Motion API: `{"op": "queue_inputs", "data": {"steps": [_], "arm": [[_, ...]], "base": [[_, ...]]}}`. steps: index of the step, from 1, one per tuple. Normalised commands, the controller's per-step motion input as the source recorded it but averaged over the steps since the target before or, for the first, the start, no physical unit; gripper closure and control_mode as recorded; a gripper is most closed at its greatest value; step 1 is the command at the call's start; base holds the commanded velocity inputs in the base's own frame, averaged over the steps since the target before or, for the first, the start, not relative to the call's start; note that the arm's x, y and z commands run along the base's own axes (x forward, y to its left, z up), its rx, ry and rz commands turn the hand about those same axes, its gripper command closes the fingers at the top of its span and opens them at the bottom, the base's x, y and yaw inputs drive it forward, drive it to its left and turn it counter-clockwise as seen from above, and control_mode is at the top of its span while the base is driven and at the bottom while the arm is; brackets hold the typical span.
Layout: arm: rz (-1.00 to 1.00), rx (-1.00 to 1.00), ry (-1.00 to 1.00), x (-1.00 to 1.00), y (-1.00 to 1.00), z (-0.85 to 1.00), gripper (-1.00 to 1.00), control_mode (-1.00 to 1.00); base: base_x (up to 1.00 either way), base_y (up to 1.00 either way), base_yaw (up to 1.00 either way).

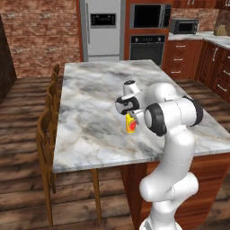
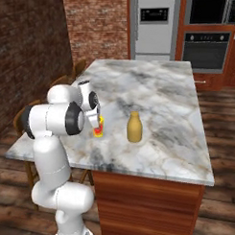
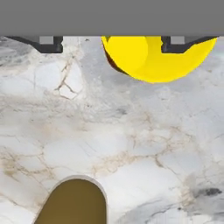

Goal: Place the pitcher and cup on the dining counter for serving.

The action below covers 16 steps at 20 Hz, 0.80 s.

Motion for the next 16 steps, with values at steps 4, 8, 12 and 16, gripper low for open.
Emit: {"op": "queue_inputs", "data": {"steps": [4, 8, 12, 16], "arm": [[-0.02, 0.00, -0.13, -0.69, 0.00, 0.78, -1.00, -1.00], [0.00, 0.00, -0.26, -0.97, 0.00, 0.84, -1.00, -1.00], [0.00, 0.00, -0.37, -1.00, -0.01, 0.70, -1.00, -1.00], [0.00, 0.00, -0.39, -1.00, -0.04, 0.34, -1.00, -1.00]], "base": [[0.00, 0.00, 0.00], [0.00, 0.00, 0.00], [0.00, 0.00, 0.00], [0.00, 0.00, 0.00]]}}
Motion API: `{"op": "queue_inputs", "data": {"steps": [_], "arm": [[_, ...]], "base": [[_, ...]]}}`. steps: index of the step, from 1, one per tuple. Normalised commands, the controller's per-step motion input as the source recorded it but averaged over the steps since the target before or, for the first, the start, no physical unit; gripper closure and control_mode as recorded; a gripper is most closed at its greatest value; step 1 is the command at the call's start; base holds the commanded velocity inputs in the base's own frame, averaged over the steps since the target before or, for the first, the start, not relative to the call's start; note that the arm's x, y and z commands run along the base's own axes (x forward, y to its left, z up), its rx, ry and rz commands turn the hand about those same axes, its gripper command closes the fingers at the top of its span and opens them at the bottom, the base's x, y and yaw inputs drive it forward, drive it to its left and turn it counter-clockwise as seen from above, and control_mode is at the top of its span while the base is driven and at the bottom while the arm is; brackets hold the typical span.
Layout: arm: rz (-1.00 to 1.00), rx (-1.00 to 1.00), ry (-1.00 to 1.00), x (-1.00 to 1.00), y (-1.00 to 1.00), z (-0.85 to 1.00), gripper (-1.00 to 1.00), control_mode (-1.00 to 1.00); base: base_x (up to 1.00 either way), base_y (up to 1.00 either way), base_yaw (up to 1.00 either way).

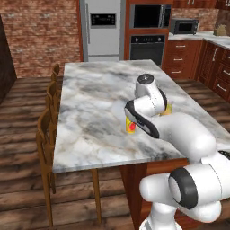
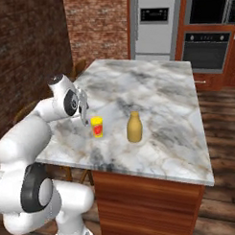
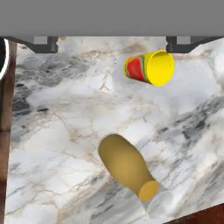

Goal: Place the pitcher and cup on the dining counter for serving.

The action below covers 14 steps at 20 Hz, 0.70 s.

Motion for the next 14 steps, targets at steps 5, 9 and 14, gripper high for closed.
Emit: {"op": "queue_inputs", "data": {"steps": [5, 9, 14], "arm": [[0.02, 0.00, -0.33, -1.00, -0.08, 0.00, -1.00, -1.00], [0.06, 0.02, -0.22, -1.00, -0.17, 0.09, -1.00, -1.00], [0.10, 0.11, -0.07, -1.00, -0.40, 0.56, -1.00, -1.00]], "base": [[0.00, 0.00, 0.00], [0.00, 0.00, 0.00], [0.00, 0.00, 0.00]]}}
